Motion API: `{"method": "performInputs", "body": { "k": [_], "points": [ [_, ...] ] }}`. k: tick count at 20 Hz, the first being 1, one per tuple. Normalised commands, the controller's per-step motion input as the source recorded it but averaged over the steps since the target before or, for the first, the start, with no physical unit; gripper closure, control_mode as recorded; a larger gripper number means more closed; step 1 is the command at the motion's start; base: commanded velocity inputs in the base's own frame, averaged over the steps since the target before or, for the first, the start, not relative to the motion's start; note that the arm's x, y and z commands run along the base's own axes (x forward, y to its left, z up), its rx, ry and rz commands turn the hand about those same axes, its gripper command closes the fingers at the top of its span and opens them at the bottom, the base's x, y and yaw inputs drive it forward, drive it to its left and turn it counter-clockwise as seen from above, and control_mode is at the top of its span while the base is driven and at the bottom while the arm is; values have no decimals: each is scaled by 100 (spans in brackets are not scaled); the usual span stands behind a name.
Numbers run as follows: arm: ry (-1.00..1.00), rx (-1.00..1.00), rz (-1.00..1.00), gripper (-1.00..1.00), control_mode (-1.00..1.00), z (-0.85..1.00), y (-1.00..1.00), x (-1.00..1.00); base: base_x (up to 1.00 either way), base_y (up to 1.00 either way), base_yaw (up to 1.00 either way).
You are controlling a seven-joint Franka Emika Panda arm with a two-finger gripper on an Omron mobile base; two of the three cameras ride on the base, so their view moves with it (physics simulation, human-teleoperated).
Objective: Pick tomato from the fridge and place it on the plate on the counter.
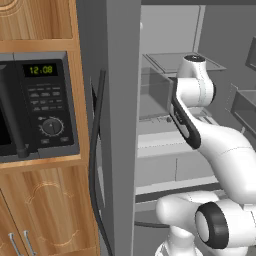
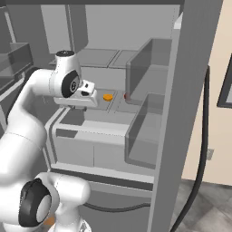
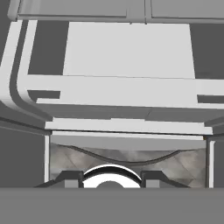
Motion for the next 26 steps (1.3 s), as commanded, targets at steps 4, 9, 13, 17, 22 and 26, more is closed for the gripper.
{"method": "performInputs", "body": {
  "k": [4, 9, 13, 17, 22, 26],
  "points": [
    [0, 0, 0, -100, -100, 1, -8, 0, 0, 0, 0],
    [-19, 0, 0, -100, -100, 43, 0, -7, 0, 0, 0],
    [-25, 0, 0, -100, -100, 47, 0, 0, 0, 0, 0],
    [-24, 0, 0, -100, -100, 9, 0, 0, 0, 0, 0],
    [-19, 0, -4, -100, -100, -5, -5, 23, 0, 0, 0],
    [-3, 0, -16, -100, -100, -13, -21, 23, 0, 0, 0]
  ]
}}
